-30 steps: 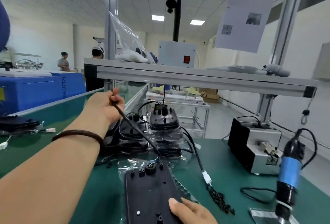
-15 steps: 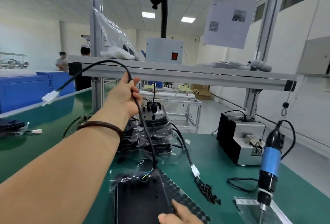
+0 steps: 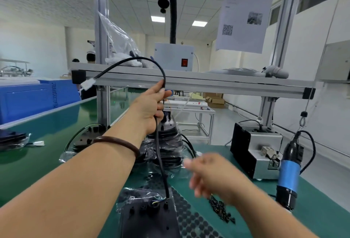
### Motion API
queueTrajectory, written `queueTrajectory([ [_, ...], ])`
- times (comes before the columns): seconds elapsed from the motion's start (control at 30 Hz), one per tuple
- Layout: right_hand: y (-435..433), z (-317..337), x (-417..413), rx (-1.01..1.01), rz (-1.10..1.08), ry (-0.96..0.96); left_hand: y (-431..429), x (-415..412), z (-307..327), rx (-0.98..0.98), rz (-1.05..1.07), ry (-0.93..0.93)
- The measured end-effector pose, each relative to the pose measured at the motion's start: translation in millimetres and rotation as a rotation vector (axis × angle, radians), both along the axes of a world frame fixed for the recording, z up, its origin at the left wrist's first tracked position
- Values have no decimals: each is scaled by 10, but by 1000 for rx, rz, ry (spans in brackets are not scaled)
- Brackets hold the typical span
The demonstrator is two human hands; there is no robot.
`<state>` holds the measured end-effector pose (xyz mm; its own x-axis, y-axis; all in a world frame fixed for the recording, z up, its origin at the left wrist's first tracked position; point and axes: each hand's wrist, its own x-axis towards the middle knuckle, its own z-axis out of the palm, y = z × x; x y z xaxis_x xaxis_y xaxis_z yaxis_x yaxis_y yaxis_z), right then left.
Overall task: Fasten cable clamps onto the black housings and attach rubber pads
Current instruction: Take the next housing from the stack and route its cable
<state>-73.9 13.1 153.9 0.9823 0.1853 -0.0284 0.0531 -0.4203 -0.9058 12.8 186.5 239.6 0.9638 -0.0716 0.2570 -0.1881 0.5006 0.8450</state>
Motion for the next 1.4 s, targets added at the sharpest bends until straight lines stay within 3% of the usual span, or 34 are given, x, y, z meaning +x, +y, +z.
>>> queueTrajectory([
  [0.13, 237, 450, 479, 321, -63, -101, 33, -36, 7, 358, 41, -118],
  [0.27, 470, 557, 719, 472, -58, -165, 193, -29, -91, 838, 76, -254],
  [0.47, 534, 457, 873, 714, -116, -73, 512, 81, -225, 1098, 113, -245],
  [0.57, 473, 417, 892, 795, -133, -109, 588, 168, -315, 1107, 216, -271],
  [0.67, 370, 402, 905, 881, -165, -126, 595, 217, -392, 942, 400, -232],
  [0.73, 287, 388, 936, 986, -244, -80, 563, 220, -424, 643, 367, -122],
  [0.8, 199, 367, 984, 1167, -317, 14, 519, 122, -436, 260, 150, 6],
  [0.87, 109, 335, 1045, 1344, -376, 81, 479, -24, -501, 69, -35, 32],
  [0.93, 17, 277, 1115, 1472, -421, 93, 433, -202, -647, 127, -151, 42],
  [0.97, -26, 245, 1152, 1521, -446, 87, 406, -300, -756, 246, -176, 55],
  [1.07, -115, 168, 1231, 1614, -517, 53, 320, -569, -1100, 840, -198, -20],
  [1.13, -154, 146, 1275, 1623, -556, 50, 271, -650, -1271, 1078, -119, -109],
  [1.2, -169, 137, 1280, 1624, -565, 58, 234, -695, -1346, 1157, -53, -156],
  [1.4, -188, 152, 1250, 1593, -585, 67, 195, -637, -1429, 1148, 132, -87],
])
